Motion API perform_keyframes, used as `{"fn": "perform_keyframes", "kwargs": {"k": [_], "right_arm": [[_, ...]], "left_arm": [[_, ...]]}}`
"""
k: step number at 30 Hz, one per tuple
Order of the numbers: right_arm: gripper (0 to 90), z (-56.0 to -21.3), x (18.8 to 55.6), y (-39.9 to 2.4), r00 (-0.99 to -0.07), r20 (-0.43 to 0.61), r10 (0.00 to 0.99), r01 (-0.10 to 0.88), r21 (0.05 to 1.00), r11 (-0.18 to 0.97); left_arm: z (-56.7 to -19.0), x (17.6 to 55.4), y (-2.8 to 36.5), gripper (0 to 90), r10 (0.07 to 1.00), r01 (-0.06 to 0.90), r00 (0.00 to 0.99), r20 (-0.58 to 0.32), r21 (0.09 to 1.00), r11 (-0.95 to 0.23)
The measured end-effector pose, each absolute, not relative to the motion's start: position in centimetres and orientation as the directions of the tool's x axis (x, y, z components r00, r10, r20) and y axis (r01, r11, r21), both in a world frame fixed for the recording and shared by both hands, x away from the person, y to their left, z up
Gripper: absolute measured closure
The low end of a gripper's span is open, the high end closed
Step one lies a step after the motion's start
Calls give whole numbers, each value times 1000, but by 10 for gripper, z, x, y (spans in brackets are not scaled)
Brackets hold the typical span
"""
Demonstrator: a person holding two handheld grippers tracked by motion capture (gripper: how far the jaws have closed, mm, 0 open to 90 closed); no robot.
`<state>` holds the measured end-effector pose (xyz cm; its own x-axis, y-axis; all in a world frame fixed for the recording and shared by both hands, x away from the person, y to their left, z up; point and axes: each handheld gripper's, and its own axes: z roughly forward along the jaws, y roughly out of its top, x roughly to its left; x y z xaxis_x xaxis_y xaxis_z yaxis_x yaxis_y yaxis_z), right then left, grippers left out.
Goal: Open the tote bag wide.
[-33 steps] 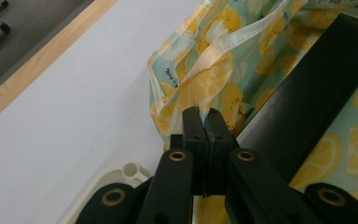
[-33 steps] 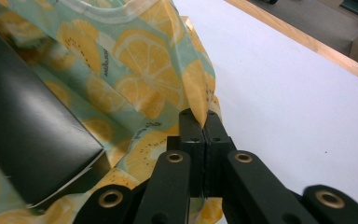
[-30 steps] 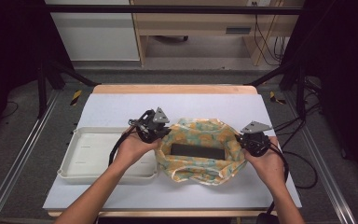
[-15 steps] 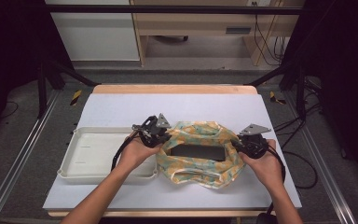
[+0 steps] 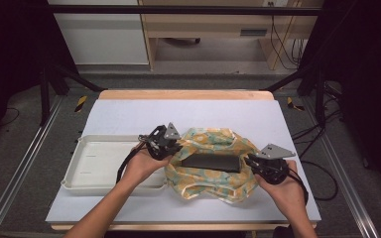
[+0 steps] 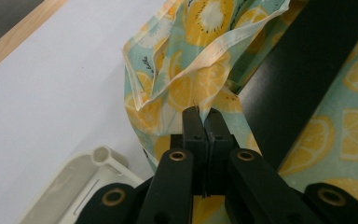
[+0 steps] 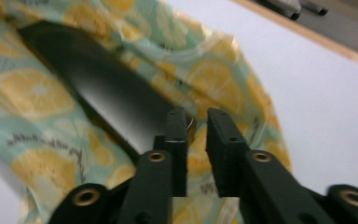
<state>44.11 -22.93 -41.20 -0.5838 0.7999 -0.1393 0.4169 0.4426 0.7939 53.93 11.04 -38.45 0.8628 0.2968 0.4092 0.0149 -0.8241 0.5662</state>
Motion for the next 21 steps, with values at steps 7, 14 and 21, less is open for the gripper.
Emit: {"fn": "perform_keyframes", "kwargs": {"k": [7,14,21], "right_arm": [[871,-444,438,-236,-603,-109,790,478,744,467],[895,-459,439,-236,-610,-92,787,503,722,475],[900,-469,441,-238,-606,-96,789,530,692,491]], "left_arm": [[-391,539,114,900,302,27,861,409,556,-831],[-395,546,117,900,328,46,840,433,545,-837],[-399,550,124,900,353,59,823,445,551,-832]]}}
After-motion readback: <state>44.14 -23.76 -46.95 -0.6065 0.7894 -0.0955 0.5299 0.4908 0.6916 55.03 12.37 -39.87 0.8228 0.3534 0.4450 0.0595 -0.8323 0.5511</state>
